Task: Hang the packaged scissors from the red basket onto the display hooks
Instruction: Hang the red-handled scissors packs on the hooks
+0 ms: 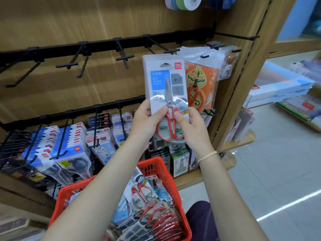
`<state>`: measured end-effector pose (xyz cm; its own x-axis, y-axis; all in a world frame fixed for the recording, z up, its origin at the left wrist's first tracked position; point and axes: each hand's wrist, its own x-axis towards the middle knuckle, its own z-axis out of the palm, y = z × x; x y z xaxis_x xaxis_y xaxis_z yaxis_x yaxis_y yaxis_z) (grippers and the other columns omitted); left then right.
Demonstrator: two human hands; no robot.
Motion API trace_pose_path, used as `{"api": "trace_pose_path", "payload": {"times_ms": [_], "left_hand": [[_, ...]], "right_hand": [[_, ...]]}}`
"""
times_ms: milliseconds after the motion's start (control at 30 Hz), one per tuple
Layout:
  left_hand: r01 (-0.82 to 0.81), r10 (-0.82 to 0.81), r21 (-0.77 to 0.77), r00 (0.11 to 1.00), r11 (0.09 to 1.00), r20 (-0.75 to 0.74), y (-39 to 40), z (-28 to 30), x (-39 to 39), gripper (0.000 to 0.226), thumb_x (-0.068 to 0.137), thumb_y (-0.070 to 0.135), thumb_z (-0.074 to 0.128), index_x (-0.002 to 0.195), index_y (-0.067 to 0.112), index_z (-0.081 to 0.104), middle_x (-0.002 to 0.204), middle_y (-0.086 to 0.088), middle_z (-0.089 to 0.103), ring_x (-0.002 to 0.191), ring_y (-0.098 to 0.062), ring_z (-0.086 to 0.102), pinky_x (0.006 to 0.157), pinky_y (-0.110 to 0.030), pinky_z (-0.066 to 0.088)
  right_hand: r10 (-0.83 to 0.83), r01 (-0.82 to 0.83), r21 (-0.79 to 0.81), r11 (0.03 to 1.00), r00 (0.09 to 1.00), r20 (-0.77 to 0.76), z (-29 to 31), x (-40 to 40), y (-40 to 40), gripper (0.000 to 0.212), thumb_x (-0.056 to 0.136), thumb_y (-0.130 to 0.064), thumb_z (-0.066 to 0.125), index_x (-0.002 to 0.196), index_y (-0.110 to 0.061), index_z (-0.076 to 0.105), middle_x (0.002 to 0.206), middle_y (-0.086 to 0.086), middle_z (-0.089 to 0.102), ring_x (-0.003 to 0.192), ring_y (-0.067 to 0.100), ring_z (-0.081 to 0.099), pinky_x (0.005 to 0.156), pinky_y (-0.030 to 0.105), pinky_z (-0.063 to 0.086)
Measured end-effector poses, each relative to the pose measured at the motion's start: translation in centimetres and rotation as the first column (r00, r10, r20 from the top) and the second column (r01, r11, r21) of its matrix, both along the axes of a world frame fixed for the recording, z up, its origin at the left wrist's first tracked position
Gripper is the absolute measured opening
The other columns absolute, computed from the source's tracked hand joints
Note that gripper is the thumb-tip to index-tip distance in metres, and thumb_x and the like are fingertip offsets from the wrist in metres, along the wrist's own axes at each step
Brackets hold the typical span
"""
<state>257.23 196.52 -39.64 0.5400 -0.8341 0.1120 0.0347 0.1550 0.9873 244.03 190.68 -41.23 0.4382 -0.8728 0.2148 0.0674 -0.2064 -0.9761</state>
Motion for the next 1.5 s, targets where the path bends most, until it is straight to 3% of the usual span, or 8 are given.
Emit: {"api": "trace_pose_path", "payload": {"times_ms": [233,400,600,833,1033,1167,1367,1500], "left_hand": [[-0.008,0.003,0.056,0.997,0.998,0.081,-1.7,0.2,0.8,0.031,0.096,0.016,0.071,0.126,0.016,0.063,0.115,-0.002,0.076,0.107,-0.019,0.073,0.098,-0.039,0.058],[-0.110,0.089,0.006,0.838,0.994,0.539,-1.5,-1.3,1.9,0.079,0.098,0.029,0.069,0.155,0.047,0.019,0.106,0.003,0.074,0.079,-0.008,0.072,0.066,-0.027,0.059],[-0.121,0.004,0.116,0.708,0.986,0.706,-3.4,-2.1,4.3,0.078,0.099,0.033,0.065,0.157,0.053,0.017,0.077,-0.020,0.061,0.051,-0.012,0.044,0.056,-0.033,0.041],[-0.167,0.008,0.166,0.726,0.972,0.688,-6.0,-1.8,6.3,0.080,0.099,0.034,0.065,0.155,0.060,0.013,0.090,-0.021,0.063,0.065,-0.033,0.057,0.061,-0.042,0.053],[-0.127,-0.045,0.214,0.756,0.969,0.653,-5.8,-1.7,7.0,0.076,0.102,0.033,0.062,0.156,0.057,0.014,0.078,-0.010,0.063,0.059,-0.019,0.049,0.056,-0.030,0.045],[-0.139,-0.048,0.229,0.751,0.963,0.658,-3.4,-2.5,6.6,0.063,0.101,0.039,0.061,0.157,0.039,0.032,0.125,0.006,0.057,0.112,-0.017,0.060,0.091,-0.028,0.051],[-0.251,0.077,0.221,0.806,0.943,0.587,6.4,-8.5,5.1,0.004,0.100,0.031,0.065,0.101,0.035,0.067,0.089,0.007,0.067,0.079,-0.002,0.060,0.072,-0.021,0.048],[-0.334,0.109,0.486,0.895,0.808,0.433,12.7,-16.0,5.8,0.026,0.095,0.038,0.071,0.074,0.024,0.067,0.068,-0.001,0.066,0.072,-0.028,0.066,0.070,-0.042,0.050]], "right_hand": [[-0.070,0.069,0.015,0.997,0.997,0.026,0.2,0.6,-1.8,0.029,0.097,-0.026,0.067,0.121,-0.016,0.054,0.097,-0.007,0.068,0.085,0.007,0.067,0.079,0.029,0.054],[-0.100,0.048,-0.329,0.943,0.985,-0.142,-1.6,0.9,-3.4,0.070,0.101,-0.020,0.059,0.153,-0.048,0.023,0.148,-0.018,0.040,0.125,0.004,0.046,0.103,0.030,0.043],[-0.088,-0.016,-0.344,0.939,0.954,-0.286,-2.8,2.7,-6.5,0.070,0.104,-0.019,0.054,0.157,-0.047,0.018,0.149,0.006,0.046,0.135,0.016,0.040,0.104,0.025,0.030],[-0.118,-0.019,-0.352,0.936,0.924,-0.363,-2.4,5.4,-9.9,0.070,0.104,-0.021,0.052,0.156,-0.050,0.015,0.077,-0.007,0.034,0.068,0.009,0.040,0.076,0.031,0.039],[-0.122,-0.028,-0.341,0.940,0.903,-0.411,-2.2,5.5,-9.6,0.067,0.103,-0.031,0.055,0.156,-0.051,0.020,0.113,0.007,0.046,0.095,0.023,0.051,0.090,0.036,0.045],[-0.132,-0.001,-0.332,0.943,0.916,-0.378,-2.8,4.6,-7.3,0.057,0.100,-0.035,0.060,0.153,-0.039,0.037,0.131,0.010,0.045,0.107,0.026,0.055,0.099,0.035,0.045],[0.042,-0.103,-0.138,0.985,0.922,-0.385,-6.5,3.9,-0.7,0.020,0.097,-0.037,0.064,0.105,-0.019,0.063,0.090,0.000,0.063,0.083,0.015,0.062,0.071,0.022,0.050],[0.366,-0.365,0.149,0.919,0.648,-0.668,-12.2,5.0,2.1,0.027,0.095,-0.039,0.068,0.087,-0.014,0.063,0.079,-0.003,0.060,0.075,0.014,0.058,0.074,0.031,0.048]]}}
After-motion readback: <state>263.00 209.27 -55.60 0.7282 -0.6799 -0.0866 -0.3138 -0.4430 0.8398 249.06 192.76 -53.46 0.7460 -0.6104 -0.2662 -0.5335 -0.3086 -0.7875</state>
